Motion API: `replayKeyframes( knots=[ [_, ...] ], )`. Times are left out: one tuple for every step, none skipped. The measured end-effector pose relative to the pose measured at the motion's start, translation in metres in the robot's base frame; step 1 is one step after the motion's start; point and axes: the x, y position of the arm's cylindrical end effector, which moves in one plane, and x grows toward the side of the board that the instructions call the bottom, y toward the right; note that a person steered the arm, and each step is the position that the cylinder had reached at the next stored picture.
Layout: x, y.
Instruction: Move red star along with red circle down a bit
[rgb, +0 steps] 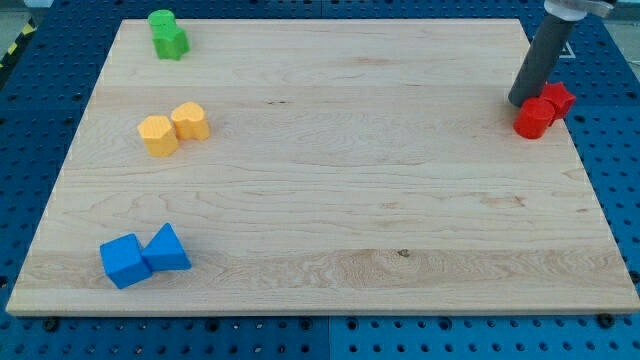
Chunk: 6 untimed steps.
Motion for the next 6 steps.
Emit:
replayKeyframes(
  knots=[
    [-0.024,-0.013],
    [-0.07,0.004],
    [-0.062,0.035],
    [-0.021,0.035],
    [0.001,0.031],
    [0.017,0.029]
  ],
)
